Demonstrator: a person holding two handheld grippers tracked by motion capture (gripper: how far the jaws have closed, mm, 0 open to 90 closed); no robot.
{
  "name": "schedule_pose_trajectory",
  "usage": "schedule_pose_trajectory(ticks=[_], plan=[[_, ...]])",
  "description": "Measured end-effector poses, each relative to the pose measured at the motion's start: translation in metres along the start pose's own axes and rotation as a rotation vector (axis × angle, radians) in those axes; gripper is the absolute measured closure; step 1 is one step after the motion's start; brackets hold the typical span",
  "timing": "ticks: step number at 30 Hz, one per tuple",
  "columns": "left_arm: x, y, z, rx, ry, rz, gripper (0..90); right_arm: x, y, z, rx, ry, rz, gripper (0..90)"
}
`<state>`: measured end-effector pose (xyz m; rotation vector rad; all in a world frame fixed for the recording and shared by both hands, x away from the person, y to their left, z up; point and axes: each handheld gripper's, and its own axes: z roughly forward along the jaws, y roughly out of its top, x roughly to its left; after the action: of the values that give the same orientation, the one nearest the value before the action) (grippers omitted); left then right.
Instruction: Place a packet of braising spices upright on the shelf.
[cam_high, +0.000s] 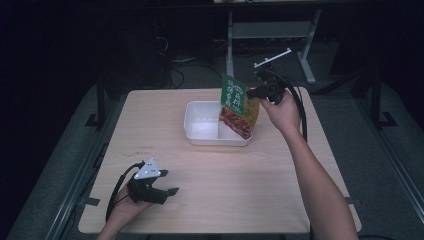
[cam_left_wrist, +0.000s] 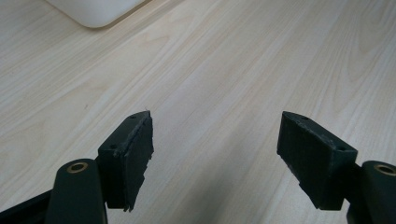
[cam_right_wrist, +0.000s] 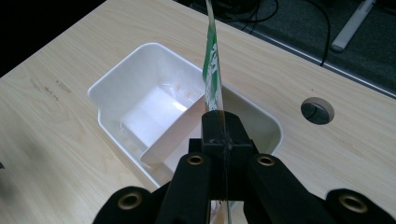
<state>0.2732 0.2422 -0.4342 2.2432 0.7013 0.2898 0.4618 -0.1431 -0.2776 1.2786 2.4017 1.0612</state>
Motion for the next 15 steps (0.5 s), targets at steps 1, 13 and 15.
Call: schedule_pose_trajectory(ticks=[1,13,15], plan=[[0.0,0.0,0.0001,0.001,0.0,0.001,26.2,-0.0006,-0.0004,0.0001,-0.001,0.001,0.004,89.4],[0.0002,0.0001,-0.0001,0.001,0.0,0.001,26.3,-0.0008,-0.0015,0.0034,0.017,-0.006,0.006,84.5],[0.0003,0.0,-0.0002,0.001,0.0,0.001,26.2,-0.0004,-0.002,0.0068,0.034,-0.012,0.003,83.7]])
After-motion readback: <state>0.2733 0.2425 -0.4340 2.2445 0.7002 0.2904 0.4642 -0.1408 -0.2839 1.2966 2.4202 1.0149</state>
